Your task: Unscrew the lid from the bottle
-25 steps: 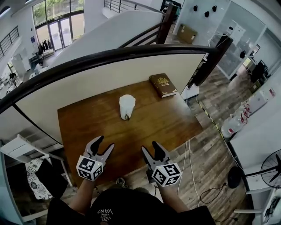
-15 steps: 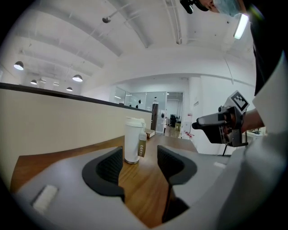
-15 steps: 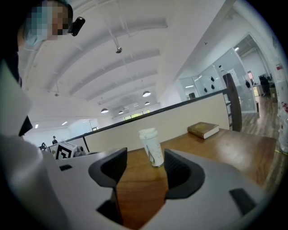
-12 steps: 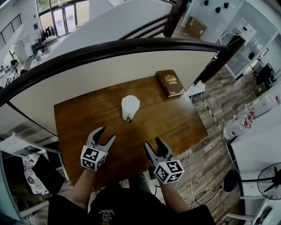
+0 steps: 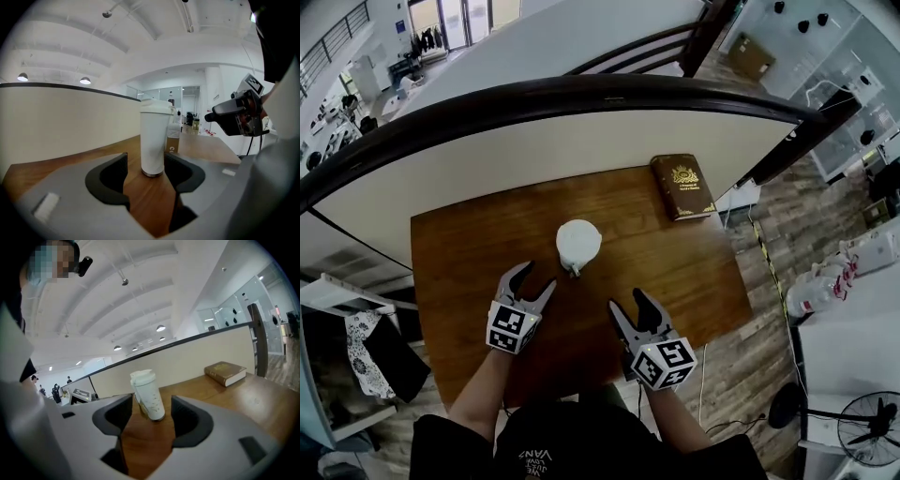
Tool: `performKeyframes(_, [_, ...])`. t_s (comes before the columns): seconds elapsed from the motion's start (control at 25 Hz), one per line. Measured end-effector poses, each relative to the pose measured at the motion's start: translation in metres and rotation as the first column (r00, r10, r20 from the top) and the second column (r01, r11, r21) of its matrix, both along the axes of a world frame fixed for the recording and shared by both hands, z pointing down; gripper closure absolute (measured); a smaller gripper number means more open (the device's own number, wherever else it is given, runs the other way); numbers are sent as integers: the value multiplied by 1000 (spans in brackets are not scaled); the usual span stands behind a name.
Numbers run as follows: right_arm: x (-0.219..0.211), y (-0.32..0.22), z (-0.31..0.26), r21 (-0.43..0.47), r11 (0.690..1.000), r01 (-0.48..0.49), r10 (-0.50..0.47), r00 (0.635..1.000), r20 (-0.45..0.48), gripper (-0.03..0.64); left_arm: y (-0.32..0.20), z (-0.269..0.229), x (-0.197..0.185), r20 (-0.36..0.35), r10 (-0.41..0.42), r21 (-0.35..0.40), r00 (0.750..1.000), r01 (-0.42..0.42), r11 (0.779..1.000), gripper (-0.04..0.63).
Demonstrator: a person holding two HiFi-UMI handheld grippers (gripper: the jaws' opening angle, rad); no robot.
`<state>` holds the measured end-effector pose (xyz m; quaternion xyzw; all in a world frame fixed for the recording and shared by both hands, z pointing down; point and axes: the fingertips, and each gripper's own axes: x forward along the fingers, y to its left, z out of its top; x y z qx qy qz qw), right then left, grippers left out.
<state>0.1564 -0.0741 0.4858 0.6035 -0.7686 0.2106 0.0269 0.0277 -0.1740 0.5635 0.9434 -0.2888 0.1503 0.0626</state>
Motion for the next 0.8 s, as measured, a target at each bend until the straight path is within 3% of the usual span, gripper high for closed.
performKeyframes(0.24, [4,-28,4,-1,998,59,-59,998,6,390,-14,3,16,-20,-1,-3,1000,1,1000,330])
performKeyframes(0.8, [-11,-77,-13,81,976,201,-200,980,-16,370,-8,6,54,-53,121,18,991,-120,993,265])
